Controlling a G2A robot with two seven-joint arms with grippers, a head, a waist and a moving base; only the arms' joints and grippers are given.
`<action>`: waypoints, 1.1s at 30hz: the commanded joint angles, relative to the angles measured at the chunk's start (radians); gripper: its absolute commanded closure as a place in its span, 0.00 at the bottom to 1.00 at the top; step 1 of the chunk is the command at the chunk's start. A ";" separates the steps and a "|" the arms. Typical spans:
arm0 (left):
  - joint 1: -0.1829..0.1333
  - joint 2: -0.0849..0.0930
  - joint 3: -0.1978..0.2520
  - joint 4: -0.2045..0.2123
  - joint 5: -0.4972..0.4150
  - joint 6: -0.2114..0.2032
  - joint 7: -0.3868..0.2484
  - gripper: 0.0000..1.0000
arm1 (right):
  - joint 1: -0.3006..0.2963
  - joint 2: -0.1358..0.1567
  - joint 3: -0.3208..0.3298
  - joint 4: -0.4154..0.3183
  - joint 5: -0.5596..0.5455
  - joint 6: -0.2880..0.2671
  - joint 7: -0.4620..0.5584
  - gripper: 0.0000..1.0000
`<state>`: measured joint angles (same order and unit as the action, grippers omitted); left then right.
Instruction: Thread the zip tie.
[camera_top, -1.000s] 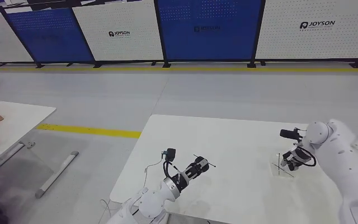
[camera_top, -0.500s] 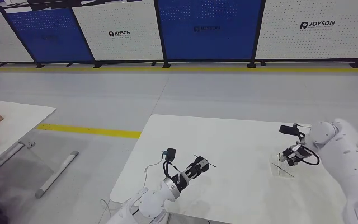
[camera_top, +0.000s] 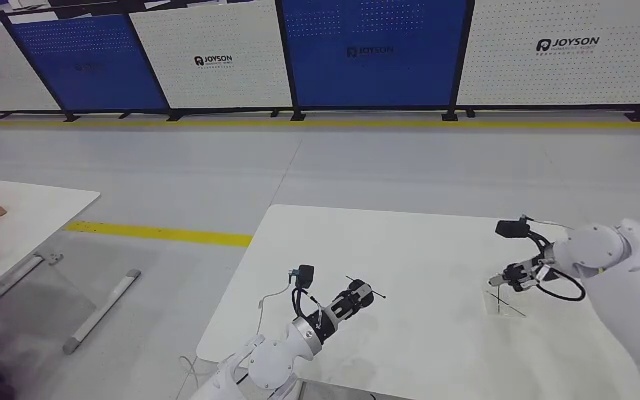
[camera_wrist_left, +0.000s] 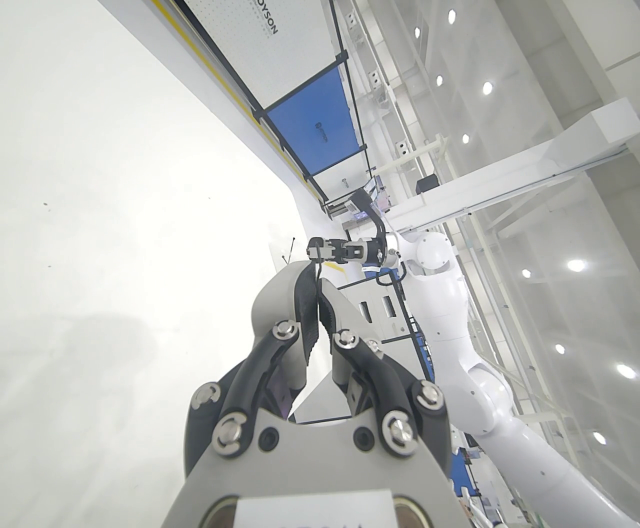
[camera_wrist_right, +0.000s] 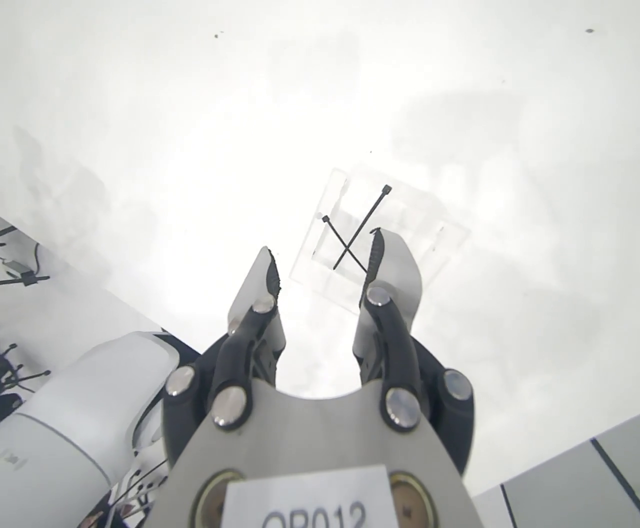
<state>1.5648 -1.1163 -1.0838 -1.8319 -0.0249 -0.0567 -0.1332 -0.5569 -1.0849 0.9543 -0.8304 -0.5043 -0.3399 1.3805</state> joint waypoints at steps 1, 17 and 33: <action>0.000 0.000 0.000 0.000 0.000 0.000 0.000 1.00 | -0.073 0.043 0.057 -0.140 0.002 0.000 -0.010 0.58; 0.000 0.000 0.000 0.000 0.000 0.000 0.000 1.00 | -0.207 0.108 0.157 -0.326 0.017 0.000 -0.033 0.00; 0.000 0.000 0.000 0.000 0.000 0.000 0.000 1.00 | -0.068 0.235 -0.174 -0.504 0.134 0.000 -0.087 0.00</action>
<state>1.5648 -1.1163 -1.0838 -1.8319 -0.0249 -0.0567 -0.1332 -0.6093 -0.8488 0.7727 -1.3349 -0.3651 -0.3400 1.2951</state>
